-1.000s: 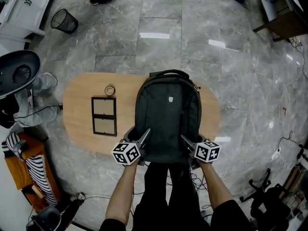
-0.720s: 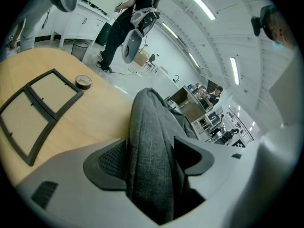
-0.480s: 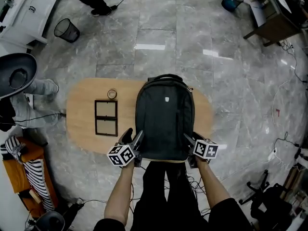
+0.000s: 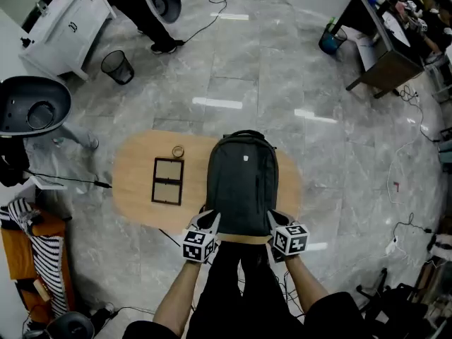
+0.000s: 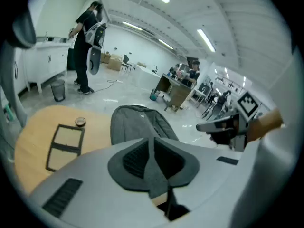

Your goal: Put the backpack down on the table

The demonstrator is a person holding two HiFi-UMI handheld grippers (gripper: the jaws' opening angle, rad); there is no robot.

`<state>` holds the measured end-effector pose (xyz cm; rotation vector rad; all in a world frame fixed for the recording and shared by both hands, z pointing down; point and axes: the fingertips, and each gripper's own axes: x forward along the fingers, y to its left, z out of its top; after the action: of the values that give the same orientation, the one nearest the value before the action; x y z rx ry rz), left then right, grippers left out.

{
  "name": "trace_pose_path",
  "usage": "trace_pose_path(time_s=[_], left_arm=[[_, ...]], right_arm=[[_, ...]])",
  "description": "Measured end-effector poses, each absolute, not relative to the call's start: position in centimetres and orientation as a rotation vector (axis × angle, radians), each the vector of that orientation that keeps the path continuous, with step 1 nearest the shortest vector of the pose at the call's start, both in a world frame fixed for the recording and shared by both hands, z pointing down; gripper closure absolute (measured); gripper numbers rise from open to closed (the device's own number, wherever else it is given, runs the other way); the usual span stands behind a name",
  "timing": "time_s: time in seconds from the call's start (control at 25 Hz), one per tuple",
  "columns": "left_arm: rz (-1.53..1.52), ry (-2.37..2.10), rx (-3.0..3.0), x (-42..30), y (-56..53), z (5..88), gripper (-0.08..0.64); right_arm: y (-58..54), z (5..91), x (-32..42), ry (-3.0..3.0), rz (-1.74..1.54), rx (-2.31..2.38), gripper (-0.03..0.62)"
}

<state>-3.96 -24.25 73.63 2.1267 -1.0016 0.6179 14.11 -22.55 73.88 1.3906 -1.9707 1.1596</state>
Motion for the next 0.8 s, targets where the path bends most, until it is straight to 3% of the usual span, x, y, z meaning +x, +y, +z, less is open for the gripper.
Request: trace_pose_path(time_s=[0.08,0.48,0.8], left_arm=[[0.699,-1.030,2.183,-4.0,-23.4,71.9,0.532],[0.581,-1.015,2.297,-1.8,-18.7,61.7,0.540],[0.467,-1.166,2.364,-0.9,-15.5,54.9,0.540]], right_arm=[[-22.3,71.0,12.8,-2.025,1.097,1.400,0.581],[-18.6,59.0,9.3,-2.126,0.638,1.487,0.581],[-14.4,53.6,9.6,-2.222,0.645,1.624,0.581]])
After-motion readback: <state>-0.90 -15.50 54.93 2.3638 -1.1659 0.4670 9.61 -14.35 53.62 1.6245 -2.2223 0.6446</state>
